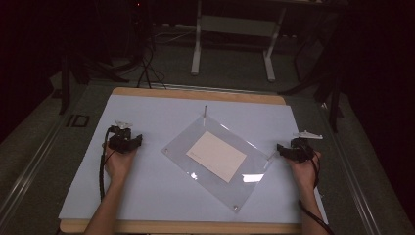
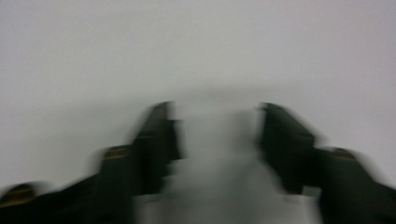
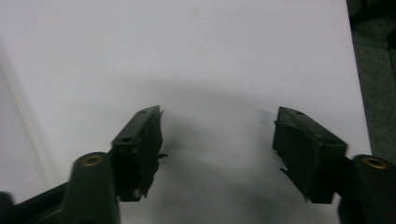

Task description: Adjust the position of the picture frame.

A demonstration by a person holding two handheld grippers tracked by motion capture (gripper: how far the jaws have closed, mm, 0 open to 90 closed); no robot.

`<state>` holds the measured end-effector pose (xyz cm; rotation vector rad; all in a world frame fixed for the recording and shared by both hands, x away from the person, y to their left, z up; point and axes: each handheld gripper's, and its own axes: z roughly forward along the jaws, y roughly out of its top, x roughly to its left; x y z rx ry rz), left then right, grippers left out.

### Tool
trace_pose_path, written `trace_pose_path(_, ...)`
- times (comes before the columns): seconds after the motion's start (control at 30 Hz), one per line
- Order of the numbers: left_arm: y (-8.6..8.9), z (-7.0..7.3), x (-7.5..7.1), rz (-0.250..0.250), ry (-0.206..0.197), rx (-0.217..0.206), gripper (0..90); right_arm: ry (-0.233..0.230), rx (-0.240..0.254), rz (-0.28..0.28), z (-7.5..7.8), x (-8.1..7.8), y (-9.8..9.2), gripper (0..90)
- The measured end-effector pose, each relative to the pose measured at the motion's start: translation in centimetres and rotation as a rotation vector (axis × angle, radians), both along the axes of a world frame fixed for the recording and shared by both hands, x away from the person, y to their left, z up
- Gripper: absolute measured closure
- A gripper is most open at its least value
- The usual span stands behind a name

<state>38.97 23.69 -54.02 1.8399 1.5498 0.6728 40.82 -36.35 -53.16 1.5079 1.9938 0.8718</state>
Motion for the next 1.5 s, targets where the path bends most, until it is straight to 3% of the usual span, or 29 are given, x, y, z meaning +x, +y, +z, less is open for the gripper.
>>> trace_pose_path(0.03,-0.1,0.3,-0.1,-0.012,-0.015,-0.002,50.2,-0.006,0.007,0.008,0.2,-0.1,0.1,38.9)
trace_pose_path(0.07,-0.4,1.0,-0.4,-0.055,-0.052,-0.018,50.1,-0.015,0.022,0.027,0.5,-0.2,0.2,40.9)
trace_pose_path(0.1,-0.4,1.0,-0.4,-0.055,-0.052,-0.018,49.9,-0.015,0.022,0.027,0.5,-0.2,0.2,40.9)
trace_pose_path(0.2,-1.0,2.0,-0.5,-0.123,-0.084,-0.020,49.6,-0.023,0.031,0.052,1.1,-0.6,0.4,45.5)
trace_pose_path(0.37,-2.0,3.0,0.2,-0.169,-0.092,-0.034,49.1,-0.062,0.062,0.096,2.7,-1.5,0.9,48.5)
trace_pose_path(0.53,-3.4,3.9,1.0,-0.209,-0.111,-0.007,48.7,-0.086,0.075,0.133,4.0,-2.1,1.4,51.5)
trace_pose_path(0.57,-4.3,4.5,1.6,-0.245,-0.118,0.016,48.7,-0.092,0.086,0.141,4.4,-2.2,1.5,52.2)
trace_pose_path(0.63,-5.1,4.8,2.2,-0.267,-0.121,0.035,48.7,-0.116,0.133,0.176,5.6,-2.9,1.8,54.8)
trace_pose_path(0.77,-6.2,5.0,3.3,-0.296,-0.125,-0.006,49.0,-0.124,0.146,0.215,6.2,-3.8,2.3,55.0)
trace_pose_path(0.87,-6.8,4.9,4.2,-0.284,-0.114,-0.022,49.1,-0.115,0.173,0.235,6.0,-4.4,2.5,55.1)
trace_pose_path(1.03,-7.8,4.6,5.2,-0.301,-0.099,-0.015,49.3,-0.096,0.153,0.265,5.3,-5.2,3.0,56.3)
trace_pose_path(1.2,-9.3,4.2,6.1,-0.334,-0.093,0.001,49.3,-0.044,0.133,0.258,3.0,-5.1,3.3,60.8)
trace_pose_path(1.33,-10.3,4.0,7.1,-0.354,-0.088,0.012,50.3,-0.016,0.094,0.244,1.4,-4.7,3.6,72.5)
trace_pose_path(1.4,-10.8,3.9,7.6,-0.359,-0.103,-0.002,51.0,-0.013,0.131,0.272,1.2,-4.6,3.6,82.7)
trace_pose_path(1.5,-11.7,3.5,8.7,-0.372,-0.091,-0.014,52.0,-0.035,0.067,0.273,1.3,-4.8,4.2,84.7)
